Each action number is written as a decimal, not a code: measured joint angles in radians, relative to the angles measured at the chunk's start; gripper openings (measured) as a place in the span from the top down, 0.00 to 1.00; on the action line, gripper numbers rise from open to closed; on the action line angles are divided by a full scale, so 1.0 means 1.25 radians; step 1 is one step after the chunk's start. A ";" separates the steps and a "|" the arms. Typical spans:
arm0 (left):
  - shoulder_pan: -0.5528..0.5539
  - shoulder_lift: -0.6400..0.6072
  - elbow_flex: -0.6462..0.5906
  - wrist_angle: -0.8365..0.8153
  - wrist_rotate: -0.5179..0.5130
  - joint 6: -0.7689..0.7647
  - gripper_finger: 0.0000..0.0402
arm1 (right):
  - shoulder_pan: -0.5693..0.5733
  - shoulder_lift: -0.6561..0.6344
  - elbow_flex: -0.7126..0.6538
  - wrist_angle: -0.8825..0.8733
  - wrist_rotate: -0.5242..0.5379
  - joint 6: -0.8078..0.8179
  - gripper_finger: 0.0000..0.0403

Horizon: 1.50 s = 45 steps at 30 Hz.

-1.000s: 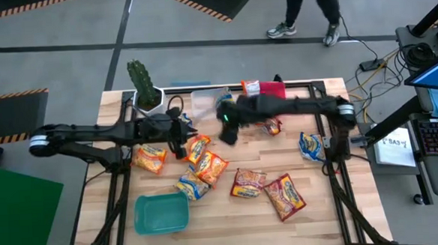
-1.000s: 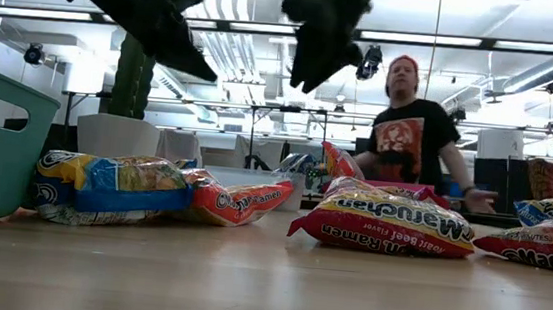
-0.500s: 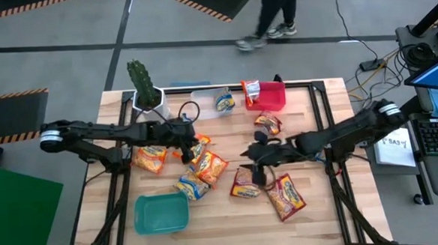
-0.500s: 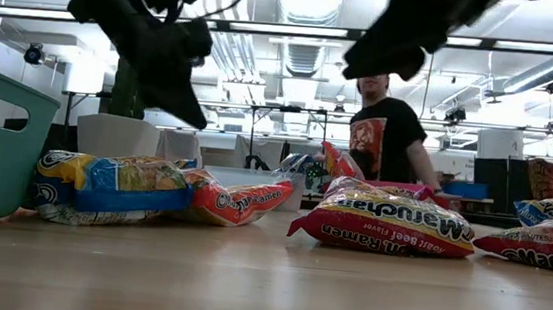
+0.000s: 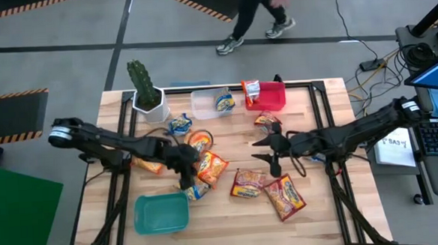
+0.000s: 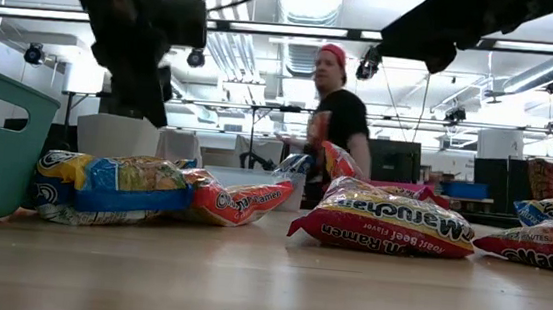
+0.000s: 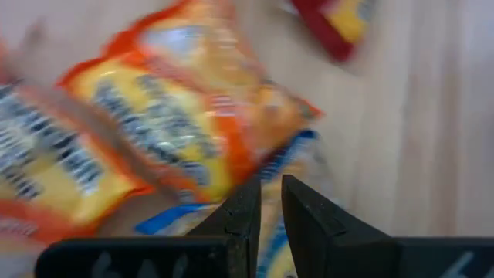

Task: Sort Maruchan noodles
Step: Put the red noodle pack into the green bin

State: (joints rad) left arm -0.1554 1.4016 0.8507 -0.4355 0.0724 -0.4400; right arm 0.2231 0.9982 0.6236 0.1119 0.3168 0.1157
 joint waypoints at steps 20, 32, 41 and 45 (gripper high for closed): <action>-0.036 0.254 0.273 0.048 -0.078 0.220 0.64 | -0.001 -0.049 -0.041 -0.011 -0.051 -0.107 0.58; -0.001 0.369 0.258 0.425 -0.136 0.199 0.57 | -0.001 -0.265 -0.069 -0.010 -0.170 -0.198 0.58; 0.005 0.439 0.264 0.433 -0.135 0.133 0.55 | -0.001 -0.359 -0.111 -0.011 -0.197 -0.177 0.58; 0.009 0.470 0.278 0.438 -0.134 0.110 0.49 | -0.001 -0.364 -0.113 -0.009 -0.197 -0.177 0.58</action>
State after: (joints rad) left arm -0.1445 1.9887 1.1978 0.1116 -0.0957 -0.3021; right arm 0.2222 0.5431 0.4828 0.1009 0.0704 -0.1051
